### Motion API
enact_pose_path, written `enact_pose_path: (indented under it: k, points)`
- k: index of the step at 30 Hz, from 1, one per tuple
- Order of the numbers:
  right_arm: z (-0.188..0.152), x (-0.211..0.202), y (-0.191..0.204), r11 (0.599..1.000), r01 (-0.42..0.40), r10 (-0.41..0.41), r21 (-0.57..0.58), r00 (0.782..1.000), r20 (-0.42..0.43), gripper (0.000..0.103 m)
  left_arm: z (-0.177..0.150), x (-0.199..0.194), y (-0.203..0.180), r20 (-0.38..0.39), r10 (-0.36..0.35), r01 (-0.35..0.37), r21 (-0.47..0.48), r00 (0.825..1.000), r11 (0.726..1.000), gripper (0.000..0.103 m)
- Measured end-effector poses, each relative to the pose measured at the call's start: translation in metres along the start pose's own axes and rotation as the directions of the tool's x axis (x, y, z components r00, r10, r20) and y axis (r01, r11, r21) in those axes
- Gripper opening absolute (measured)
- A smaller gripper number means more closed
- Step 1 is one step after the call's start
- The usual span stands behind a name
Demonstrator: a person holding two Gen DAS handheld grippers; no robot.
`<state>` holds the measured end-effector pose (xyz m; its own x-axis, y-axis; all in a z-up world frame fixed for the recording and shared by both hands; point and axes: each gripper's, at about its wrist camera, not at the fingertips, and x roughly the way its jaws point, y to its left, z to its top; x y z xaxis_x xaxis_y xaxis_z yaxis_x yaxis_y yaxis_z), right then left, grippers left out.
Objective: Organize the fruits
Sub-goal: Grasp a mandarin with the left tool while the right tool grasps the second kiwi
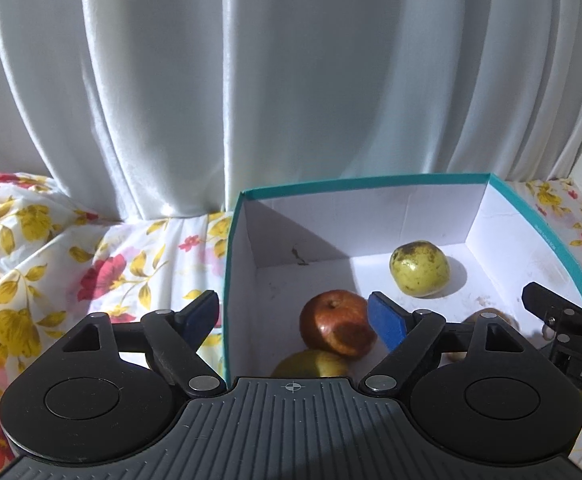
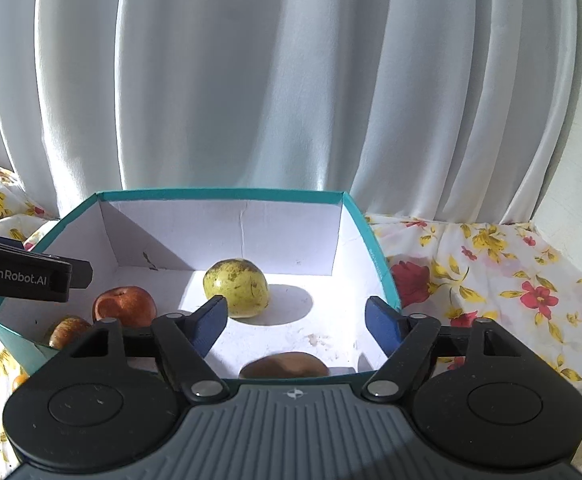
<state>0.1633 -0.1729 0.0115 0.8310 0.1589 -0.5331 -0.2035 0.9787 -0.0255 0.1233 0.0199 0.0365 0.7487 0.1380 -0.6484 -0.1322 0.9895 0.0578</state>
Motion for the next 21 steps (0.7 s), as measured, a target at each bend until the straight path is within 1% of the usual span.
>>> enact_pose_path:
  k: [3, 5, 9, 12, 16, 18, 21]
  points:
    - [-0.003, -0.013, -0.005, 1.000, 0.002, -0.002, 0.021, 1.000, 0.027, 0.086, -0.012, -0.018, 0.008, 0.043, -0.014, 0.014, 0.014, 0.999, 1.000, 0.089]
    - [-0.010, -0.023, -0.008, 0.999, -0.008, 0.006, 0.041, 0.999, 0.035, 0.087, -0.023, -0.029, 0.014, 0.062, -0.030, 0.029, 0.020, 0.998, 0.999, 0.090]
    - [-0.032, -0.039, -0.006, 0.998, -0.023, 0.022, 0.059, 1.000, 0.014, 0.087, -0.053, -0.046, 0.026, 0.083, -0.085, 0.084, 0.019, 0.993, 0.996, 0.092]
    - [-0.052, -0.047, -0.002, 0.997, -0.024, 0.025, 0.066, 1.000, -0.008, 0.087, -0.079, -0.052, 0.030, 0.069, -0.107, 0.106, 0.027, 0.992, 0.994, 0.092]
    - [-0.070, -0.050, 0.002, 0.996, -0.030, 0.037, 0.085, 0.997, -0.074, 0.087, -0.108, -0.054, 0.028, 0.007, -0.144, 0.143, 0.067, 0.990, 0.987, 0.092]
    - [-0.075, -0.052, 0.005, 0.996, -0.032, 0.040, 0.089, 0.995, -0.088, 0.087, -0.117, -0.053, 0.025, -0.021, -0.155, 0.156, 0.090, 0.988, 0.984, 0.091]
    - [-0.080, -0.054, 0.012, 0.998, -0.009, 0.014, 0.056, 0.995, -0.094, 0.087, -0.127, -0.052, 0.020, -0.038, -0.152, 0.155, 0.122, 0.988, 0.980, 0.091]
